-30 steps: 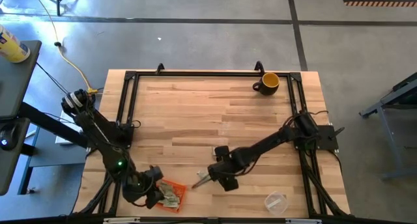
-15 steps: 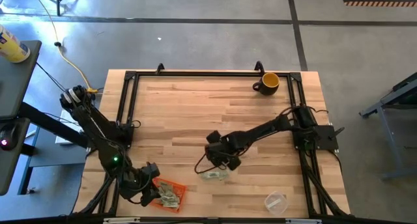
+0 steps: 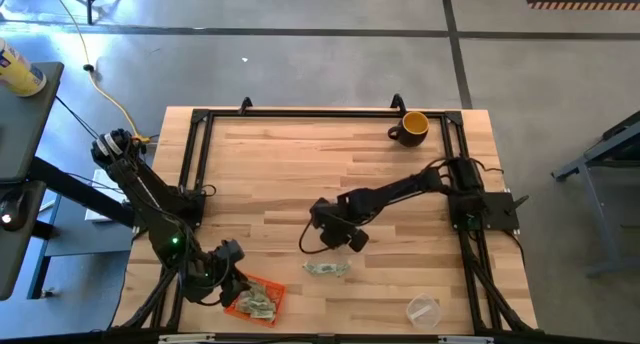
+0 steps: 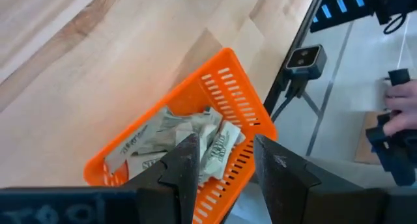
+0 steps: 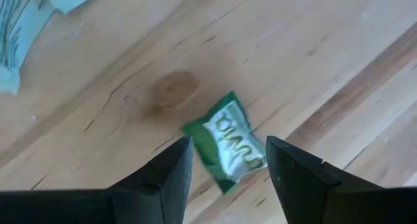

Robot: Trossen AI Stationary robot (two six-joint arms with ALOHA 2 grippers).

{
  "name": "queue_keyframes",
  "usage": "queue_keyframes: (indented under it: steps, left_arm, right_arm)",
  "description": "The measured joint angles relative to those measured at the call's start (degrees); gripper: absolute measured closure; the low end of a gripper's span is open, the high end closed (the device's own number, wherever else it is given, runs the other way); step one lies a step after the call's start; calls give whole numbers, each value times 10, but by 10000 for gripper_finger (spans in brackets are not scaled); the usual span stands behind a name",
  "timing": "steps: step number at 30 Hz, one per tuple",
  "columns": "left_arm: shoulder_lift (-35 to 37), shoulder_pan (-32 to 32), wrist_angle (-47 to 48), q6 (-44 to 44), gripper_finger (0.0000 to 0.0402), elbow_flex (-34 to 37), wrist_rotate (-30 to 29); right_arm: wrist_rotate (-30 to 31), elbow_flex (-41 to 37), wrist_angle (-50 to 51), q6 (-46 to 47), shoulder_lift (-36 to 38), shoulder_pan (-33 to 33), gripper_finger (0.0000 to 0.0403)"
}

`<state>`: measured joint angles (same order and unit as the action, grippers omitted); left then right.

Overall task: Pick and place items into bin
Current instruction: Put the green stevia packet into the orange bin

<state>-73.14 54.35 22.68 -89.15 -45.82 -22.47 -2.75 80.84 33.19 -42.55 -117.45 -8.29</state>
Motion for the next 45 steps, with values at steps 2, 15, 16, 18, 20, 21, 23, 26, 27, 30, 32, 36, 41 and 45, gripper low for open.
queue_keyframes:
  steps: [2, 15, 16, 18, 20, 21, 23, 26, 27, 30, 32, 36, 41, 45]
  left_arm:
    - [0, 0, 1, -1, 223, 0, -7]
    - [0, 0, 15, -6, 222, 0, -41]
    - [0, 0, 15, -10, 222, 0, -41]
    - [0, 0, 15, -11, 222, 0, -41]
    - [0, 0, 15, -11, 222, 0, -42]
    - [0, 0, 15, -11, 222, 0, -44]
    - [0, 0, 15, -11, 222, 0, -52]
    - [0, 0, 15, -11, 222, 0, -66]
    - [0, 0, 14, -11, 222, 0, -67]
    - [0, 0, 14, 5, 222, 0, -69]
    - [0, 0, 13, 31, 222, 0, -70]
    - [16, 0, 10, 65, 222, 0, -69]
    - [56, 0, 13, 126, 222, -3, -85]
    - [79, 0, 16, 156, 222, -4, -91]
  right_arm:
    - [-11, 0, -5, -1, 0, 6, 217]
    - [-34, 3, -1, 59, -29, 20, 219]
    - [-31, 3, 3, 73, -29, 20, 221]
    - [-23, 3, 17, 107, -29, 20, 232]
    - [-21, 3, 29, 142, -29, 20, 251]
    - [-22, 3, 34, 163, -29, 20, 263]
    - [-24, 3, 39, 207, -30, 19, 291]
    - [-41, 2, 37, 269, -27, 19, 337]
    - [-52, 2, 35, 290, -23, 19, 352]
    - [-93, -1, 15, 347, -13, 20, 390]
    - [-119, -2, -15, 376, -2, 20, 392]
    - [-137, 0, -88, 458, 27, 26, 377]
    - [-142, 0, -178, 530, 53, 22, 392]
    - [-141, 2, -248, 556, 52, -1, 394]
